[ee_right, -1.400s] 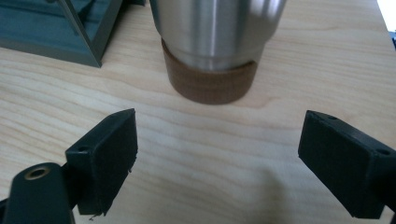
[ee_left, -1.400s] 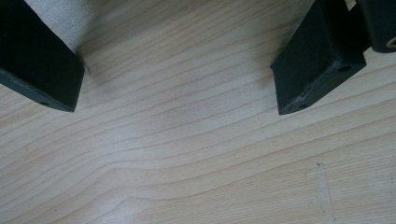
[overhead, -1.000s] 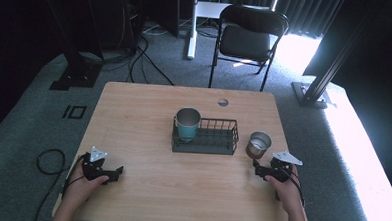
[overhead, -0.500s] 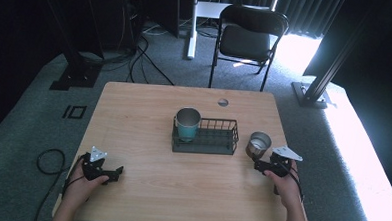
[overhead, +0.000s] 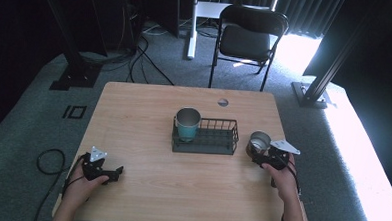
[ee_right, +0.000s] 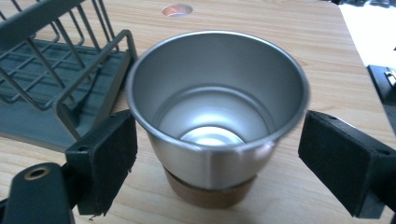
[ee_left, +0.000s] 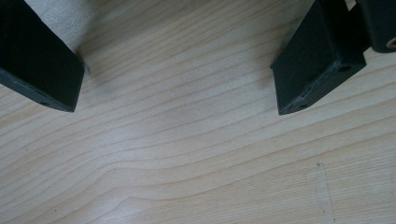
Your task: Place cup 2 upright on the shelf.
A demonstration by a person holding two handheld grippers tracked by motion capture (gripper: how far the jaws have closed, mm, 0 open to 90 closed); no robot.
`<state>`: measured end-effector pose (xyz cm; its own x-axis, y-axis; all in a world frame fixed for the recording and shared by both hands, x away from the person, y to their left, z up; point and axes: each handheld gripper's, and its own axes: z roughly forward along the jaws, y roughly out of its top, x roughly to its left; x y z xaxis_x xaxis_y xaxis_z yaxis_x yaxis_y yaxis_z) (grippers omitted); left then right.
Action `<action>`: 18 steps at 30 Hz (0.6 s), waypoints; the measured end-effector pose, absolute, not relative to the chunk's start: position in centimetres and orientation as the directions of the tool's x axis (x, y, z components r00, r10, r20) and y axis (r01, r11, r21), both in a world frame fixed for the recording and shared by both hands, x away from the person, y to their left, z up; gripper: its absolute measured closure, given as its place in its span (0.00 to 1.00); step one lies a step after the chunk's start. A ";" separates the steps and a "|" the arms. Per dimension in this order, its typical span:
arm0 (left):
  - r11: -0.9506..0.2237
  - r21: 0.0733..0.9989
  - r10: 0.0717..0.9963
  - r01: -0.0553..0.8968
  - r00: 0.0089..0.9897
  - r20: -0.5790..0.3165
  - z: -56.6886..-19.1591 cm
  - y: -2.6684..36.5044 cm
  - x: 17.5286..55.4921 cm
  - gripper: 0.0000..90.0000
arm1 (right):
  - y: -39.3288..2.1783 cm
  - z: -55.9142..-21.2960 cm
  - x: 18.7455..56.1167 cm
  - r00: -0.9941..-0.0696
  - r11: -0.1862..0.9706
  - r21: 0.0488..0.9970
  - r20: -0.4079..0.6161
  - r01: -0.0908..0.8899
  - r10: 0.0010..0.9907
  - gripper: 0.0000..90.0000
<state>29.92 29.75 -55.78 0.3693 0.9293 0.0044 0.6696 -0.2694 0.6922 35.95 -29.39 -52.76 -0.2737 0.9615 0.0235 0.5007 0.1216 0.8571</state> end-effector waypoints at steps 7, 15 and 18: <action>-0.269 0.692 0.929 0.670 0.369 0.004 -55.8 29.7 29.9 0.03 | -28.8 -52.4 36.7 -0.278 0.130 0.865 0.011 0.484 0.961 0.13; -0.269 0.692 0.929 0.670 0.369 0.004 -55.8 29.8 29.9 0.03 | -28.7 -52.4 37.3 -0.267 0.127 0.870 0.005 0.476 0.964 0.13; -0.269 0.693 0.929 0.669 0.369 0.004 -55.8 29.8 29.9 0.03 | -28.6 -52.5 37.4 -0.266 0.129 0.870 0.002 0.475 0.964 0.13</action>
